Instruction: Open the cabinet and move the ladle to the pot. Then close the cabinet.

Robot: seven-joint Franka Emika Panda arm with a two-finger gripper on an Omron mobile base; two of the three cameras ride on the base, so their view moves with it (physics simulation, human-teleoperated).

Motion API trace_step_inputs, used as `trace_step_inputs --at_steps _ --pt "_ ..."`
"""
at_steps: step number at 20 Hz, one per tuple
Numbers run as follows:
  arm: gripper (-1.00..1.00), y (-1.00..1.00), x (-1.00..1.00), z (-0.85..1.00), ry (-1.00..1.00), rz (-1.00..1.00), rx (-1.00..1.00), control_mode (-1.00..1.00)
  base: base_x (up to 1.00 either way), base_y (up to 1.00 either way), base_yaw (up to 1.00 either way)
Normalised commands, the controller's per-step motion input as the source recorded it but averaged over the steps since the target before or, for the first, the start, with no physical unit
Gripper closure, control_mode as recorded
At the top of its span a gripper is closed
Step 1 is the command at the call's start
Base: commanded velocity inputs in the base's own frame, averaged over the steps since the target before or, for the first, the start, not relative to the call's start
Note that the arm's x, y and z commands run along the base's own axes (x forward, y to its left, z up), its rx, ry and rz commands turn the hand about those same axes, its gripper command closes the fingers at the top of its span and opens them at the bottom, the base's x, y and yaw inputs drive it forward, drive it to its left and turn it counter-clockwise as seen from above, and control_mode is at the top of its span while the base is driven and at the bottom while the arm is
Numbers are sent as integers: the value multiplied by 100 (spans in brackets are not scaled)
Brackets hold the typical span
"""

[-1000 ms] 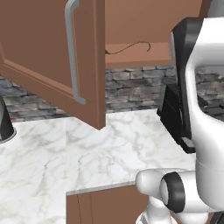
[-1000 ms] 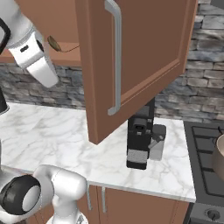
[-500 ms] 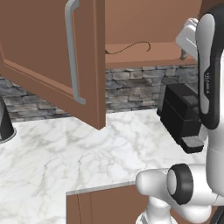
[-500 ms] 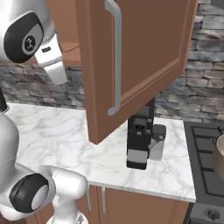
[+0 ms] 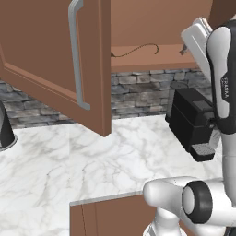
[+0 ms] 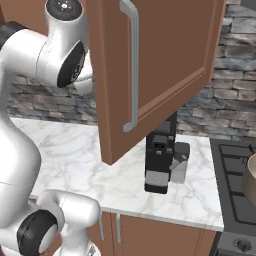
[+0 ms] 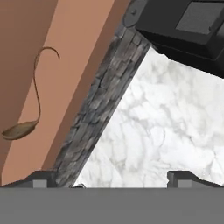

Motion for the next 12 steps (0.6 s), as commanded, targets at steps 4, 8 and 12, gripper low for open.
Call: trace_step_inputs --at_steps 4,8,12 --pt "-100 0 88 5 0 1 20 -100 0 0 0" --pt "-100 0 78 5 0 1 20 -100 0 0 0" --pt "-100 0 51 14 0 1 18 -100 0 0 0"
